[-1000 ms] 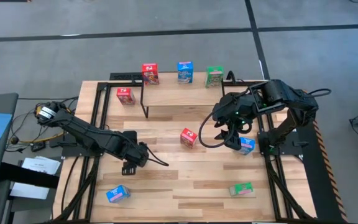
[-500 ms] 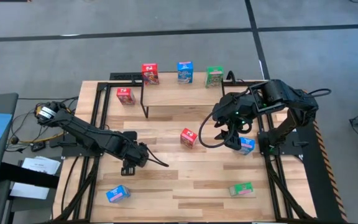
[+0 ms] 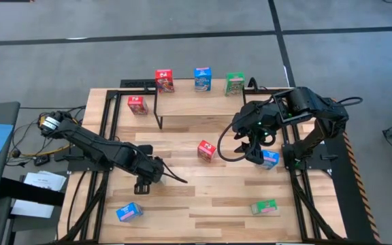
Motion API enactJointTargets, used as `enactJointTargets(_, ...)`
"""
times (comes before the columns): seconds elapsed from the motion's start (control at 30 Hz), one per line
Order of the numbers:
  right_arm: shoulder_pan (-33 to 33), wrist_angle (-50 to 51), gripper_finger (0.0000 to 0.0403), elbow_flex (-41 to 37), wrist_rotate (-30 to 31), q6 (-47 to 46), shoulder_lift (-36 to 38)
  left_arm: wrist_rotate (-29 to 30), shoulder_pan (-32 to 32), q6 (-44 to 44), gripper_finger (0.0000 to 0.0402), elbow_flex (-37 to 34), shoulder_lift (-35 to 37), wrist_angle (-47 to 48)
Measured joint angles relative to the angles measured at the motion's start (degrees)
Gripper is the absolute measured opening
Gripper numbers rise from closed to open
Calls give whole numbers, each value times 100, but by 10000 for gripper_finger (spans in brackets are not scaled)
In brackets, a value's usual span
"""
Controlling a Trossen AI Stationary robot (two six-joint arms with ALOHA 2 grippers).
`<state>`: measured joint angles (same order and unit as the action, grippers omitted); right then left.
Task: Stack cereal on shelf
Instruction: Put the top green cereal box on the shelf aligned with the other green cereal box
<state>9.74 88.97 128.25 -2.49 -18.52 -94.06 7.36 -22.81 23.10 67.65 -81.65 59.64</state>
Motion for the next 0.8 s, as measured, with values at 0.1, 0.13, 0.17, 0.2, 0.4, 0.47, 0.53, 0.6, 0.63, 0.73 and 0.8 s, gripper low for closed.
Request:
enactJointTargets(0.1, 0, 2, 256, 2, 0, 7, 0, 80, 4, -75, 178, 185, 0, -43)
enactJointTargets(0.13, 0, 2, 256, 2, -1, 9, 0, 106, 4, -116, 178, 253, 0, -54)
enactJointTargets(0.17, 0, 2, 256, 0, 1, 11, 0, 135, 4, -149, 178, 315, 0, -61)
enactJointTargets(0.2, 0, 4, 256, 2, -1, 11, 0, 187, 6, -183, 178, 367, 0, -64)
enactJointTargets(0.4, 0, 8, 256, 1, -1, 11, 0, 253, 190, -456, 178, 670, 0, -64)
enactJointTargets(0.47, 0, 9, 256, 0, -1, 9, 0, 253, 284, -551, 178, 761, 0, -68)
enactJointTargets(0.53, 0, 9, 256, 0, -1, 10, 0, 251, 384, -634, 178, 838, 0, -66)
enactJointTargets(0.6, 0, 5, 256, 1, -1, 9, 0, 251, 476, -749, 178, 931, 0, -64)
enactJointTargets(0.63, 0, 4, 256, 1, -1, 13, 0, 251, 520, -815, 178, 982, 0, -71)
enactJointTargets(0.73, -13, -51, 256, 2, -1, 251, 0, 253, 672, -1007, 178, 1129, 0, -72)
enactJointTargets(0.8, -13, -183, 256, 2, -1, 391, 0, 256, 776, -1087, 178, 1248, 0, -96)
